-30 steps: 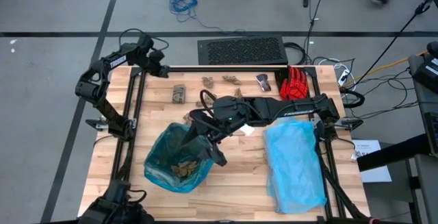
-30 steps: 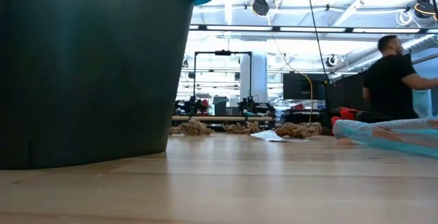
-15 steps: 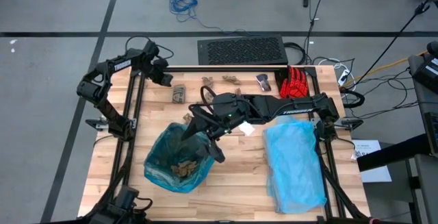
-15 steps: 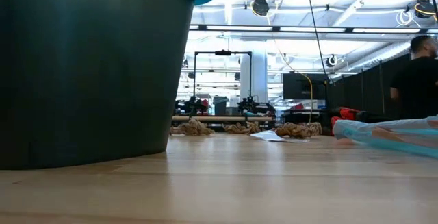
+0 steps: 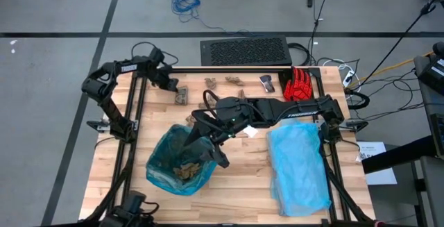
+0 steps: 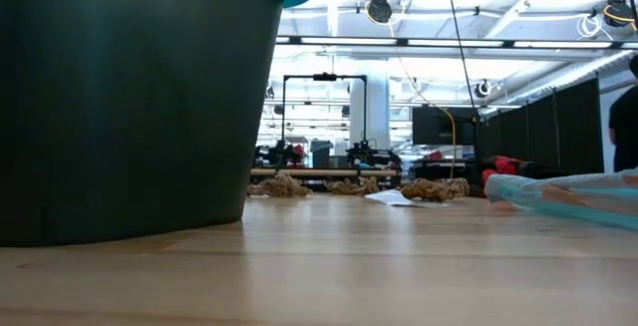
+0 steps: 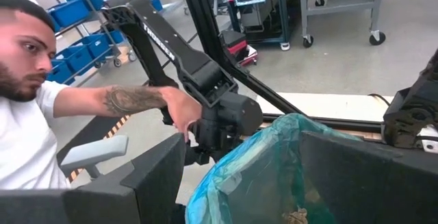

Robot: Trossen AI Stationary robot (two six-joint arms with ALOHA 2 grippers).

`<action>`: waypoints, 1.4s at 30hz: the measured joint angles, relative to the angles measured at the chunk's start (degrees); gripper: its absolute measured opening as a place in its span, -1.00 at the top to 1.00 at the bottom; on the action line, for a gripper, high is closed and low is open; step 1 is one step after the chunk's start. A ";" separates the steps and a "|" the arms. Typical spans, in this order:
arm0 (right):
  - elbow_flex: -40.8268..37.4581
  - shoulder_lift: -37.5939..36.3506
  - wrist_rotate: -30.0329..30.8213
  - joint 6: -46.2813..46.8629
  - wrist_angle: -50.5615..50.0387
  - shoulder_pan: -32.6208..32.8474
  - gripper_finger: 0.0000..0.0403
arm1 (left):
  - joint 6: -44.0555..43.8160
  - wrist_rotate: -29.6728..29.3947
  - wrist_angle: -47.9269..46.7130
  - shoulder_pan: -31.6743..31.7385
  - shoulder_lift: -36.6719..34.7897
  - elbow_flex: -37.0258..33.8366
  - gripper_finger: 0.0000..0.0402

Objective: Place trash/remove bag and relplace
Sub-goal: Put the cardboard piece into the trash bin

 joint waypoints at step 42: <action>-0.04 -0.47 -1.49 0.46 -4.12 -0.19 -0.36 | 1.96 6.64 -3.42 -0.06 3.94 -0.06 0.53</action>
